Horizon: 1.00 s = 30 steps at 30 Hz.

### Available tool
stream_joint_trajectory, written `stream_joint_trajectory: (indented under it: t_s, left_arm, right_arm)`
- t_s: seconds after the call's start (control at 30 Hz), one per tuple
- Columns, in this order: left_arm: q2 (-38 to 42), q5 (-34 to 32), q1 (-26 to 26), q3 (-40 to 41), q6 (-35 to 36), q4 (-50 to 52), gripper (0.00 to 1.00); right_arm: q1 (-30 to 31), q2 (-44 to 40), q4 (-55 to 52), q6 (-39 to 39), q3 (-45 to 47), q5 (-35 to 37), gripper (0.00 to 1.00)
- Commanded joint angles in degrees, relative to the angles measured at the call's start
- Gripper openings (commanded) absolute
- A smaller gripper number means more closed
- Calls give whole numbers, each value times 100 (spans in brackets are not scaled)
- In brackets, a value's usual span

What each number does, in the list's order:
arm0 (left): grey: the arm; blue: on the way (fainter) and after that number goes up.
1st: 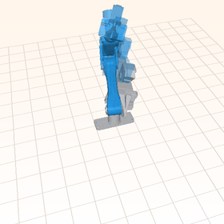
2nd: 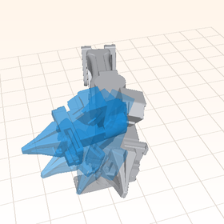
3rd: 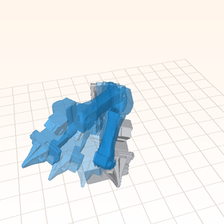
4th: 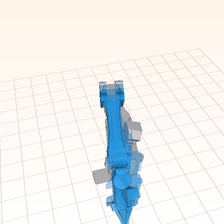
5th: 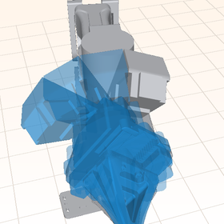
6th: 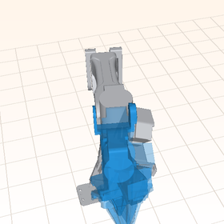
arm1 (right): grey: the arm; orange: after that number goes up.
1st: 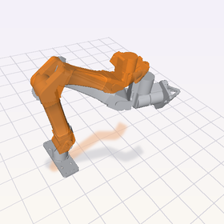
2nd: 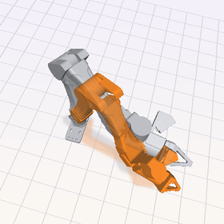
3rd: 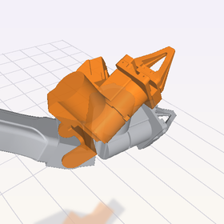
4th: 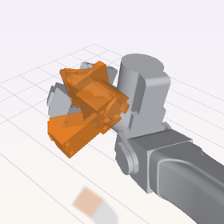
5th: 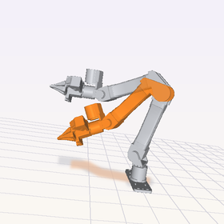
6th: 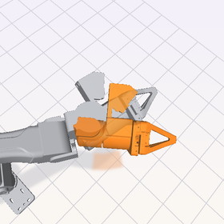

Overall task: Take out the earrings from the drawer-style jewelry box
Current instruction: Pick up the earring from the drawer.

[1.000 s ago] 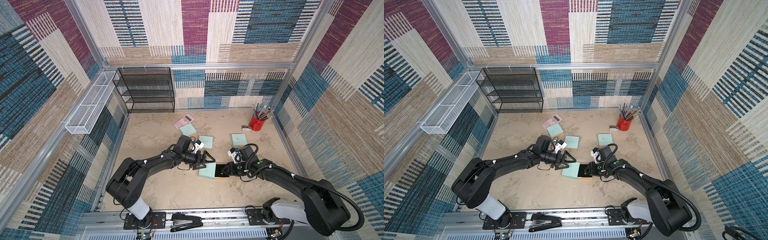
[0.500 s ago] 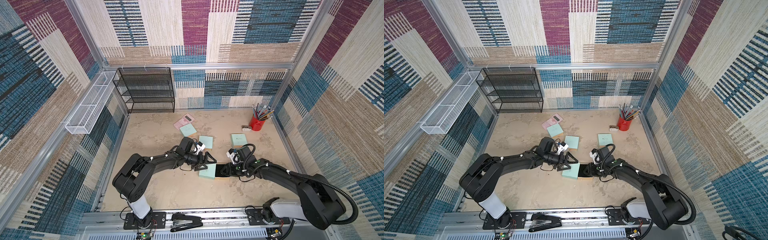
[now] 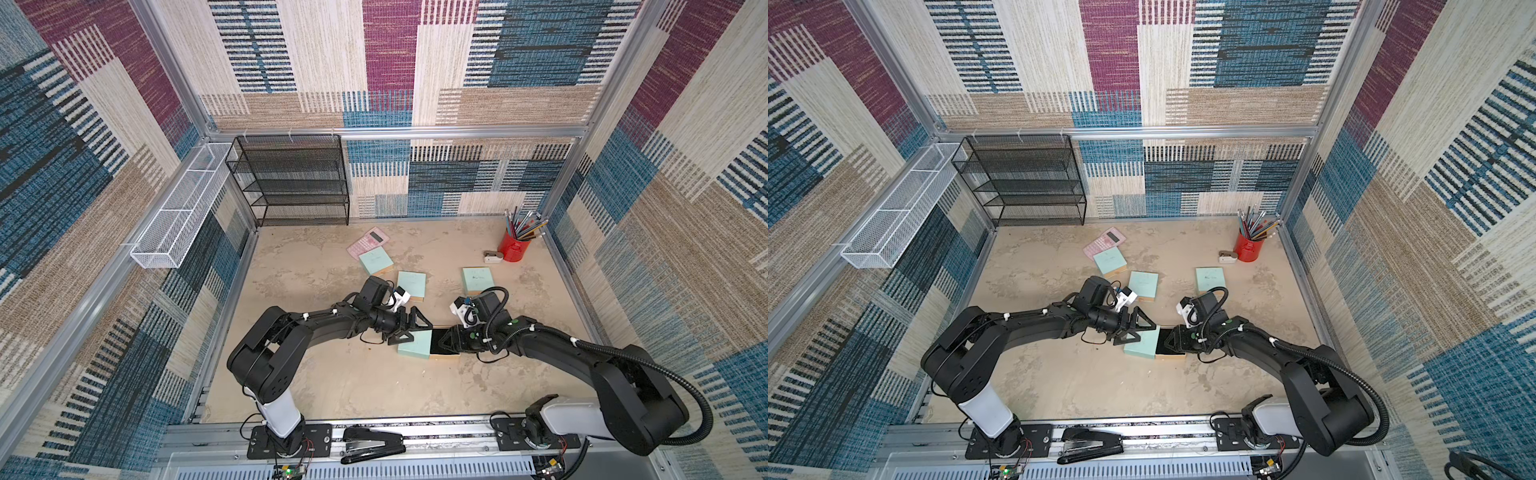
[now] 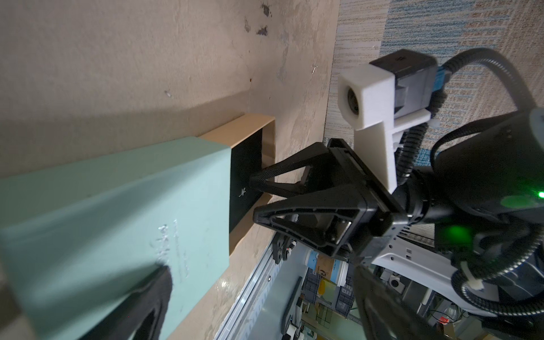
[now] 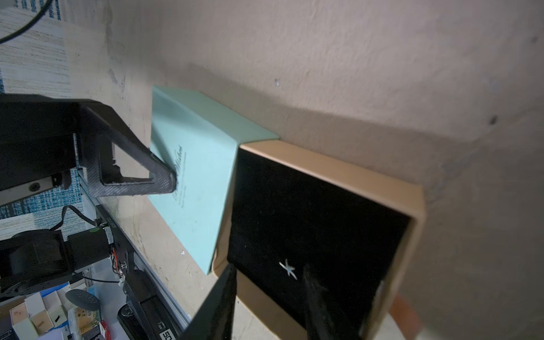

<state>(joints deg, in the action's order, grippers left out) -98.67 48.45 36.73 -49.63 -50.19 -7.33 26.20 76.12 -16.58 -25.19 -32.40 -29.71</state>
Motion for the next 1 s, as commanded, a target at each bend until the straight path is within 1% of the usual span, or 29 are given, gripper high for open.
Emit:
stream_joint_trajectory:
  t_s: [0.0, 0.2, 0.47, 0.57, 0.7, 0.97]
  left_arm:
    - [-25, -59, 9, -6, 141, 131, 96]
    - [-56, -57, 18, 3, 122, 105, 96]
    - [-64, -63, 27, 3, 121, 105, 96]
    - [-64, -59, 26, 5, 112, 95, 96]
    - [-64, -50, 27, -8, 113, 95, 96]
    - [-73, -53, 26, 10, 105, 87, 95]
  right_arm:
    - [5, 24, -3, 132, -29, -38, 40]
    - [17, 89, 21, 109, -10, -100, 39]
    - [25, 99, 190, 76, 39, -357, 37]
    - [26, 112, 235, 58, 50, -405, 34]
    - [26, 62, 278, 33, 68, -461, 34]
    - [24, 97, 271, 31, 94, -323, 27]
